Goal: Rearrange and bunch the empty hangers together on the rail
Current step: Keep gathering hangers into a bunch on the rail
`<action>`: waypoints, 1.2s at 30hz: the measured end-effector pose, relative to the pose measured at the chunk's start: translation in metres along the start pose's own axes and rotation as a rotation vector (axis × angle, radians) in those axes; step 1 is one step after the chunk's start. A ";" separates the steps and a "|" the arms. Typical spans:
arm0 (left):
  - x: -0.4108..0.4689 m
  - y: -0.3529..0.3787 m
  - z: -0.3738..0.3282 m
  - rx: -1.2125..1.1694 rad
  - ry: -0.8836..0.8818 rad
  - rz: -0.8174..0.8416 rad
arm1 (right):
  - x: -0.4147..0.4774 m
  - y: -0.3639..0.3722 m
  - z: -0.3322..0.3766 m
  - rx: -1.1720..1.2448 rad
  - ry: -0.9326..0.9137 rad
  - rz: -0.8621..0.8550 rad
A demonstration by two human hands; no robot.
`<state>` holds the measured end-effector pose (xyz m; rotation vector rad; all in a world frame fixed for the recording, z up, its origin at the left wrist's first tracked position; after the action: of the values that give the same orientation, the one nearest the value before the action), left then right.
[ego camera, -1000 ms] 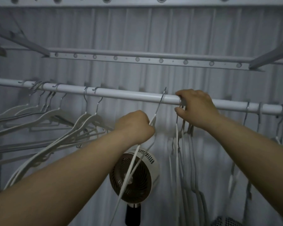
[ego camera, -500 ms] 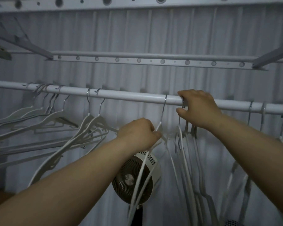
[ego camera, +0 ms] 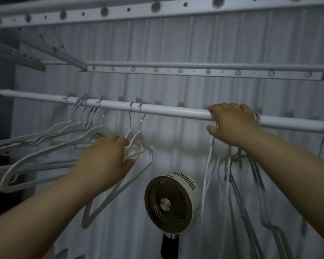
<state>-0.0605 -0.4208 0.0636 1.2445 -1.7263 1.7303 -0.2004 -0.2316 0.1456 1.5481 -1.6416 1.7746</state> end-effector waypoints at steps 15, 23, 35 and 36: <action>0.002 0.016 0.034 0.220 -0.083 0.115 | -0.002 0.007 0.001 -0.034 0.020 0.002; 0.015 0.015 0.011 0.165 -0.064 0.157 | -0.004 0.005 -0.007 -0.015 0.029 0.009; 0.014 0.022 -0.018 -0.043 -0.188 0.325 | -0.008 0.004 -0.015 0.041 0.003 -0.025; 0.009 0.020 -0.015 -0.078 -0.198 0.311 | -0.009 0.003 -0.014 0.051 -0.005 -0.042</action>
<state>-0.0858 -0.4128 0.0617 1.1976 -2.1801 1.7318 -0.2061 -0.2165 0.1401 1.5986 -1.5657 1.8052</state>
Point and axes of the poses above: each hand's wrist, its own x-axis towards the middle knuckle, its own y-axis out of the palm, z = x × y, the point moved 1 cm from there along x, towards the middle knuckle, and after that the axes turned 11 degrees about -z, right-handed, at the moved point
